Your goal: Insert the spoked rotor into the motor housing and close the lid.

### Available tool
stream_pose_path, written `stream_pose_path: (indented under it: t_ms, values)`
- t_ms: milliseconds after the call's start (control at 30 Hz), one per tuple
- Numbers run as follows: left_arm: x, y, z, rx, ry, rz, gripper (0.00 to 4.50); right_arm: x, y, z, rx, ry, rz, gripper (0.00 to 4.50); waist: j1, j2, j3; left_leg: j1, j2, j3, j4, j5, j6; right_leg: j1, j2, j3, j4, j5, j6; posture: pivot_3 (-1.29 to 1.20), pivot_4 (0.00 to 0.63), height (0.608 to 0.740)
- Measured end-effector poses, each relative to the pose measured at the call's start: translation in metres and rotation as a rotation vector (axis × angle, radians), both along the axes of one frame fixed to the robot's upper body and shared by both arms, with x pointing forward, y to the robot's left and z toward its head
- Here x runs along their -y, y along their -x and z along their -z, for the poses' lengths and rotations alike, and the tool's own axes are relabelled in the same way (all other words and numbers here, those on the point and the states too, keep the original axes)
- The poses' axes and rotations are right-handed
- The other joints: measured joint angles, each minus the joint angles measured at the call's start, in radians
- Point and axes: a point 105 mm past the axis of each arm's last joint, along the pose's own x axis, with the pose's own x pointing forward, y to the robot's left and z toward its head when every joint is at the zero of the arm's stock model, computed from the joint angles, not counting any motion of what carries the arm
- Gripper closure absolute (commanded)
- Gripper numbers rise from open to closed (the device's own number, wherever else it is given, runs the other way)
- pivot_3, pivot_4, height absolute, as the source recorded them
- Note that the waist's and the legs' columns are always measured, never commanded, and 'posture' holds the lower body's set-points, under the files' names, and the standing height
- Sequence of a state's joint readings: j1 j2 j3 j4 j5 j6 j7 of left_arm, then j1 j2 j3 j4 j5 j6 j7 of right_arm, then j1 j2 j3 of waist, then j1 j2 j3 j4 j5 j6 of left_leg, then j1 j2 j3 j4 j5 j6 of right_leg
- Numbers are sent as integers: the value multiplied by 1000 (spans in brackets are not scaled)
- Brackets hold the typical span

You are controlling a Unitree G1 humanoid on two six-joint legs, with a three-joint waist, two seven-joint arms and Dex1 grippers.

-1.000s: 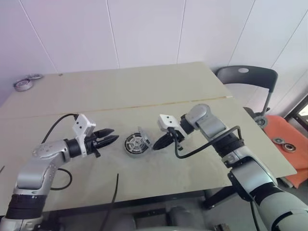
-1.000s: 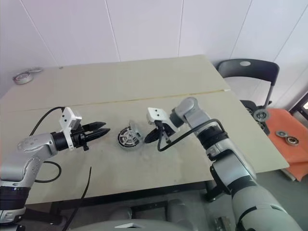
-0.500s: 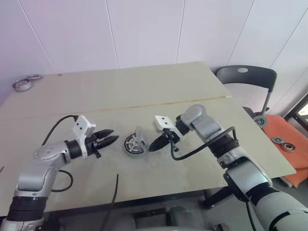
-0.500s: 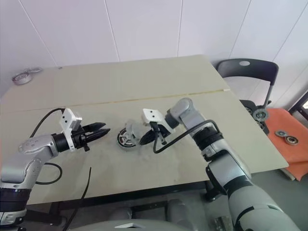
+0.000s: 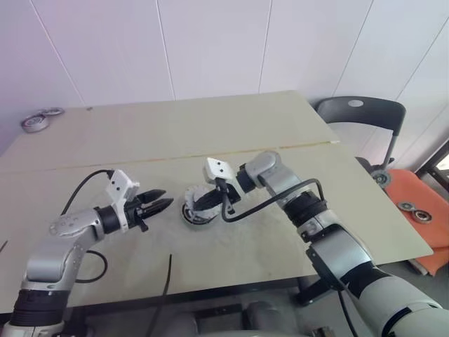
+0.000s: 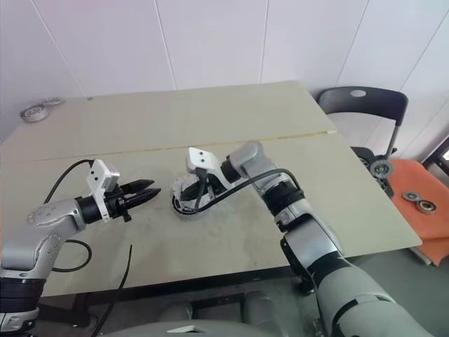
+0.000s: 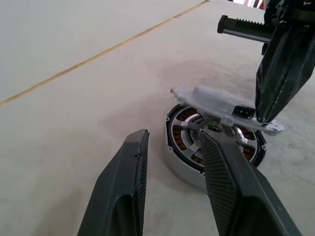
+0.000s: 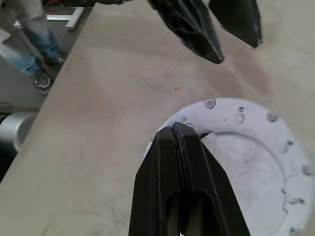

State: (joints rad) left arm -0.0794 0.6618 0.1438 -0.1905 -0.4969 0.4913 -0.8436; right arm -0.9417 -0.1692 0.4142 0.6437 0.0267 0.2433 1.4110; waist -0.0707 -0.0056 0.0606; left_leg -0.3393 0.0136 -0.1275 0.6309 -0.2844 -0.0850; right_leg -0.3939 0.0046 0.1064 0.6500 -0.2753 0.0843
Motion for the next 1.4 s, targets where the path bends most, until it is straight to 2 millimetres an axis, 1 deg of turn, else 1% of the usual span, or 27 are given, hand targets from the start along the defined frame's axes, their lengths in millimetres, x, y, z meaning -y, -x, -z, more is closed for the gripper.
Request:
stream_pose_path:
  t_ms: [267, 467, 600, 767, 967, 1200, 1400]
  values:
    - [1, 1, -1, 2, 11, 1, 2758, -1, -2, 2, 3, 0, 16, 4500, -3, 0, 0, 0, 0, 0, 0, 0, 0, 0, 0, 0, 0, 0, 0, 0, 0, 740]
    - [-1, 1, -2, 6, 12, -10, 2758, -16, -2, 11, -22, -21, 57, 4500, -5, 0, 0, 0, 0, 0, 0, 0, 0, 0, 0, 0, 1, 0, 0, 0, 0, 740]
    - [-1, 1, -3, 9, 12, -12, 2758, -27, 2, 13, -28, -37, 55, 4500, -4, 0, 0, 0, 0, 0, -1, 0, 0, 0, 0, 0, 1, 0, 0, 0, 0, 740]
    - [-6, 1, -6, 19, 8, -31, 2758, -24, 7, 27, -62, -21, 59, 4500, -2, 0, 0, 0, 0, 0, 0, 0, 0, 0, 0, 0, 0, 0, 0, 0, 0, 740]
    - [-7, 0, -7, 24, 8, -32, 2758, -23, 4, 32, -65, -10, 89, 4500, -4, 0, 0, 1, 0, 0, 0, 0, 0, 0, 0, 0, 1, 0, 0, 0, 0, 740]
    - [-6, -1, -9, 33, 9, -33, 2758, -33, -5, 36, -72, -54, 182, 4500, -9, -1, -1, 2, 0, 0, 0, 0, 0, 1, 0, 0, 1, 0, 0, 0, 0, 740]
    - [-6, -1, -9, 33, 10, -33, 2758, -34, -1, 35, -96, -58, 161, 4500, -12, -1, -1, 2, 0, 0, 0, 0, 0, 1, 0, 0, 1, 0, 0, 0, 0, 740]
